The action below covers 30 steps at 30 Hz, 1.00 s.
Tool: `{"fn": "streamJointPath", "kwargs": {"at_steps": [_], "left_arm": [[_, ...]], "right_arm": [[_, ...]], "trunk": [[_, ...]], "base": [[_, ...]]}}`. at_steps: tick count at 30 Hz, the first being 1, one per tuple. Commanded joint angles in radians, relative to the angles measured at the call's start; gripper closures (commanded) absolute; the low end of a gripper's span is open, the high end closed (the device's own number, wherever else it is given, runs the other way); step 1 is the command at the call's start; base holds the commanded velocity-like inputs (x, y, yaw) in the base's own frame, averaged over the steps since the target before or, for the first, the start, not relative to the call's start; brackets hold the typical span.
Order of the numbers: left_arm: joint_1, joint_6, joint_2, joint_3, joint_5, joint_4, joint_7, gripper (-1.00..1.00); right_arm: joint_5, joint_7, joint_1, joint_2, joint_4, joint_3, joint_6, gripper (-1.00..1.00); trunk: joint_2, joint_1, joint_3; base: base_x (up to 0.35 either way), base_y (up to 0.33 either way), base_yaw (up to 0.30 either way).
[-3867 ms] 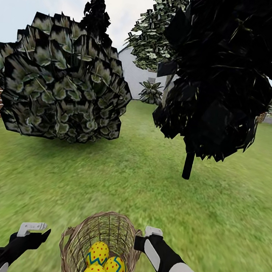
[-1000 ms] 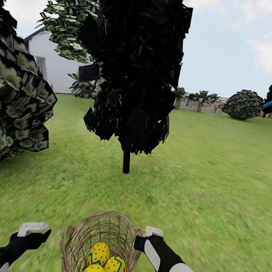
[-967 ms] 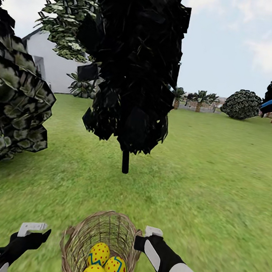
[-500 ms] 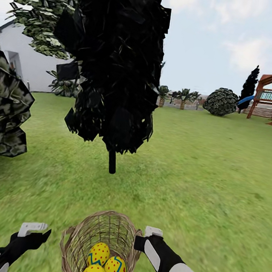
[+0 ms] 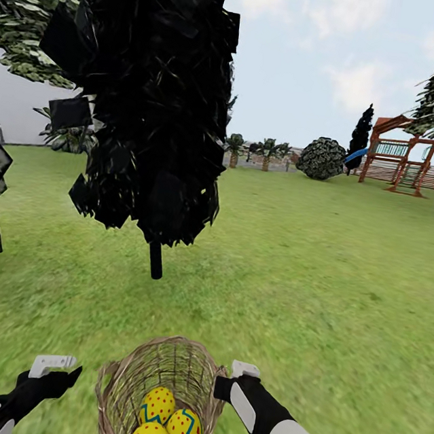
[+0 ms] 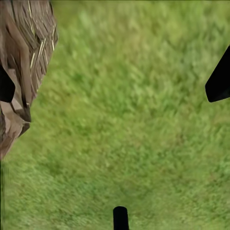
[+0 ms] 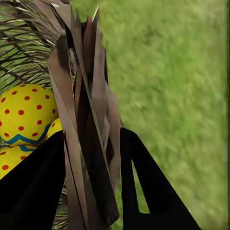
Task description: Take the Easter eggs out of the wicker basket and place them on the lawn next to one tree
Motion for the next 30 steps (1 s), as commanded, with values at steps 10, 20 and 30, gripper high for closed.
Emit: {"fn": "streamJointPath", "kwargs": {"at_steps": [10,20,30], "left_arm": [[0.000,0.006,0.000,0.002,0.008,-0.002,-0.003,-1.00],[0.000,0.006,0.000,0.002,0.009,-0.002,-0.004,-1.00],[0.000,0.006,0.000,0.000,0.008,-0.002,-0.005,-1.00]], "right_arm": [[-0.010,-0.007,-0.001,0.000,-0.002,0.004,0.003,1.00],[-0.010,-0.007,-0.001,0.000,-0.002,0.004,0.003,1.00],[-0.010,-0.007,-0.001,0.000,-0.002,0.003,0.002,1.00]], "trunk": [[0.069,-0.038,0.030],[0.111,-0.061,0.049],[0.111,-0.061,0.049]], "base": [[0.000,0.000,-0.249],[0.000,0.000,-0.247],[0.142,0.000,-0.164]]}}
